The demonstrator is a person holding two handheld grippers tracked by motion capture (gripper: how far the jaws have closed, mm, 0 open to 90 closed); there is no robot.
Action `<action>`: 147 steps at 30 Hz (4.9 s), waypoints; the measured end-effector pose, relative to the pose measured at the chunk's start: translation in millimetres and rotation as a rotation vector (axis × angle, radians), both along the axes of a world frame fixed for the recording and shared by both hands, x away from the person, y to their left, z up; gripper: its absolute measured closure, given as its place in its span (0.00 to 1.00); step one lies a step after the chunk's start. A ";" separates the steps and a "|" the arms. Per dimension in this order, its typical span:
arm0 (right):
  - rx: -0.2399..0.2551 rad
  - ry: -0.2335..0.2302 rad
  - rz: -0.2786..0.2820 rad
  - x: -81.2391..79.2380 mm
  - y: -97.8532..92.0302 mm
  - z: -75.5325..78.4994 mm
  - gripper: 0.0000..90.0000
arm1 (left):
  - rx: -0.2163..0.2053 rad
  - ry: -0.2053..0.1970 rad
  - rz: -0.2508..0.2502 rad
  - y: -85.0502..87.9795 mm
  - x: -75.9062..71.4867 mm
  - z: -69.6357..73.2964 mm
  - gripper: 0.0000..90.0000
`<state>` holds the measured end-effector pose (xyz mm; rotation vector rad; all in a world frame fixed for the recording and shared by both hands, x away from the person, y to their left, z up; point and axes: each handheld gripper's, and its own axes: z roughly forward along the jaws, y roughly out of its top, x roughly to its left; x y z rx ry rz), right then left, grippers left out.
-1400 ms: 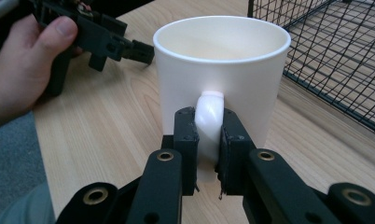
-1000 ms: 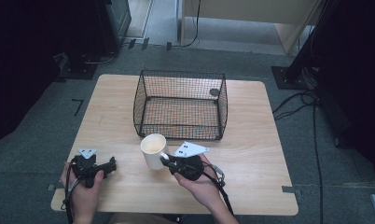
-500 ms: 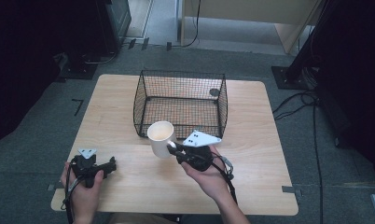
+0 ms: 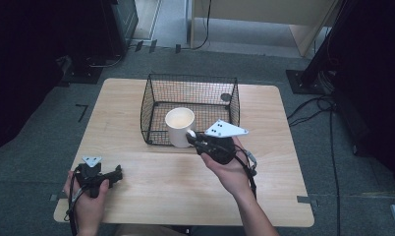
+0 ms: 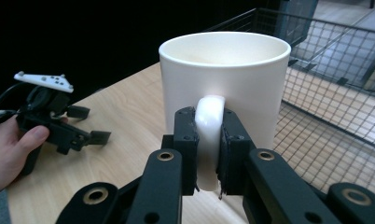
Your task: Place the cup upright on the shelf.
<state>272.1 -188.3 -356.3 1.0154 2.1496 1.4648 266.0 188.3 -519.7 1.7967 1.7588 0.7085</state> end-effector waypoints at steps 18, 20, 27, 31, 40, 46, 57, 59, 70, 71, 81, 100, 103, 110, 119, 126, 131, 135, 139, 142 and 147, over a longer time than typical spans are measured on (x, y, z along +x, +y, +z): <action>0.009 -0.010 -0.106 39.1 -20.9 1.9 0.90 | 0.000 -0.001 -0.003 -0.2 0.1 -0.1 0.00; 0.007 -0.008 -0.121 44.9 -22.9 -0.6 0.90 | -0.001 -0.001 -0.004 -0.3 0.0 -0.1 0.00; -0.012 0.005 -0.168 67.6 -27.3 -15.2 0.90 | 0.000 -0.001 -0.004 -0.3 0.1 0.0 0.00; -0.014 0.010 -0.181 75.2 -27.4 -21.8 0.90 | 0.001 0.000 -0.006 -0.2 0.0 0.0 0.00; -0.036 0.050 -0.220 98.3 -24.0 -45.4 0.90 | 0.001 0.000 -0.008 -0.3 0.0 0.0 0.00; -0.029 0.073 -0.229 106.9 -20.1 -53.6 0.90 | 0.001 0.001 -0.010 -0.4 0.0 0.0 0.00; -0.042 0.150 -0.264 122.1 -22.2 -67.8 0.90 | 0.002 0.001 -0.012 -0.3 0.0 0.0 0.00; -0.035 0.167 -0.271 122.9 -23.4 -68.1 0.90 | 0.002 0.001 -0.012 -0.4 0.0 0.0 0.00; -0.049 0.237 -0.294 126.4 -24.6 -73.5 0.89 | 0.002 0.001 -0.012 -0.4 0.0 0.0 0.00; -0.047 0.241 -0.297 126.7 -24.7 -73.6 0.89 | 0.001 0.001 -0.011 -0.4 0.0 0.0 0.00; -0.059 0.266 -0.316 127.9 -26.7 -76.2 0.89 | 0.002 0.001 -0.012 -0.4 0.0 0.0 0.00; -0.025 0.272 -0.332 126.6 -30.0 -74.0 0.83 | 0.001 0.001 -0.013 -0.4 0.1 0.1 0.00; -0.019 0.273 -0.334 126.9 -30.8 -74.4 0.83 | 0.001 0.001 -0.014 -0.4 0.3 0.0 0.00; 0.005 0.258 -0.322 121.7 -34.0 -68.4 0.79 | 0.001 0.001 -0.014 -0.5 0.3 0.0 0.00; 0.030 0.189 -0.275 96.7 -40.3 -52.8 0.29 | 0.001 0.001 -0.014 -0.5 0.3 0.0 0.00; -0.023 0.181 -0.261 79.3 -39.2 -45.8 0.00 | 0.001 0.000 -0.014 -0.5 0.3 0.0 0.00; -0.038 0.157 -0.257 60.8 -44.8 -43.9 0.00 | 0.003 0.001 -0.015 -0.4 0.3 0.1 0.00; -0.041 0.151 -0.259 49.6 -50.9 -43.7 0.00 | 0.000 -0.002 -0.013 -0.6 0.4 -0.1 0.00; -0.051 0.145 -0.263 38.8 -58.4 -46.4 0.00 | 0.000 -0.002 -0.013 -0.6 0.4 -0.2 0.00; -0.067 0.142 -0.273 31.7 -64.5 -49.5 0.00 | 0.000 -0.002 -0.013 -0.6 0.4 -0.2 0.00; -0.075 0.139 -0.286 23.3 -73.4 -55.4 0.00 | 0.001 0.000 -0.015 -0.5 0.3 0.0 0.00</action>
